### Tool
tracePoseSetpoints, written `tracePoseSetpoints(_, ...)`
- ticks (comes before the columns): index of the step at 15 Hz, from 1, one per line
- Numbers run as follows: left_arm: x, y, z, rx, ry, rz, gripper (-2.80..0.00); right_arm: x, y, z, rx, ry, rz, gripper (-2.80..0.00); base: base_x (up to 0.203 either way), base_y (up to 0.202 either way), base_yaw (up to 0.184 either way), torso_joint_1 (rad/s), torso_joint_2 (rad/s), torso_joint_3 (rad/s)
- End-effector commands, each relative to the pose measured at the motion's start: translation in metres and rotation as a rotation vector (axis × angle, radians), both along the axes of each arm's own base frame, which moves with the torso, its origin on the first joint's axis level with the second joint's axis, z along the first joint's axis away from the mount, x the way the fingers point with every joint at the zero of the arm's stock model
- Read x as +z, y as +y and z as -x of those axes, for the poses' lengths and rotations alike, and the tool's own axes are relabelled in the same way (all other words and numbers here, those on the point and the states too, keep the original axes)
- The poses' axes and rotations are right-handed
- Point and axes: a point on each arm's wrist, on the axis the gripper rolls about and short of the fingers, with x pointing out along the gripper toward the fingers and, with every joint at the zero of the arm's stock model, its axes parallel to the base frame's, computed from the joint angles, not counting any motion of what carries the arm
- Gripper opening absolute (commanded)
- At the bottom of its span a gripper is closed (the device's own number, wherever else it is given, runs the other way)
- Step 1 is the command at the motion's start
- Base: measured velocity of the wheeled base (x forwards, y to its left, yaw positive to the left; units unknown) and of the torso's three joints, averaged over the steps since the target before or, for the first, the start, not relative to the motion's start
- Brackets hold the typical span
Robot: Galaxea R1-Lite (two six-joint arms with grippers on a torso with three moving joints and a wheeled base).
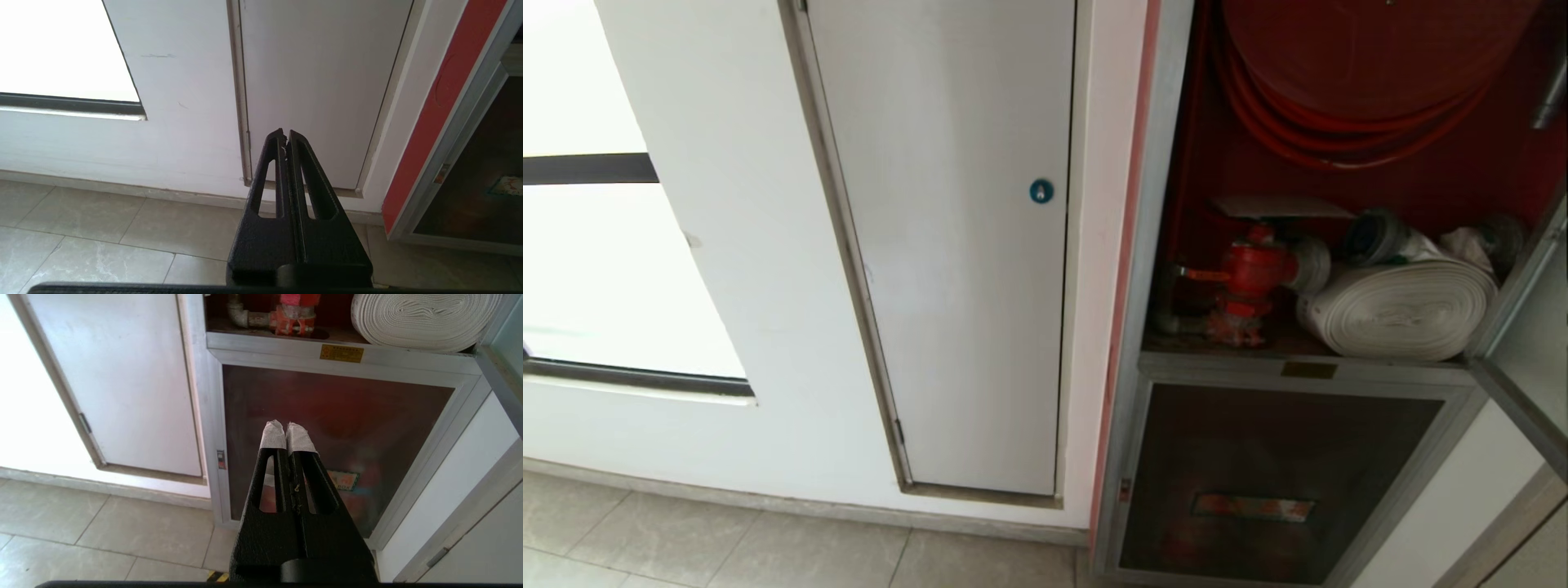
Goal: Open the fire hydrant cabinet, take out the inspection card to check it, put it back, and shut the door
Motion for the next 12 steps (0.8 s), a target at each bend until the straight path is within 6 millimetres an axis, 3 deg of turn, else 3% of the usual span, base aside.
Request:
tracePoseSetpoints(1,-0.0017,0.0000,-0.0004,0.001,0.005,0.000,-2.80,0.0000,0.0000,0.0001,0.000,-0.002,0.001,-2.80,0.204,0.000,0.000,0.007,0.00,0.002)
tracePoseSetpoints(12,-0.0012,0.0000,-0.0004,0.000,0.005,-0.002,-2.80,0.0000,0.0000,0.0001,0.000,-0.002,0.000,-2.80,0.196,0.000,0.000,0.004,0.00,0.002)
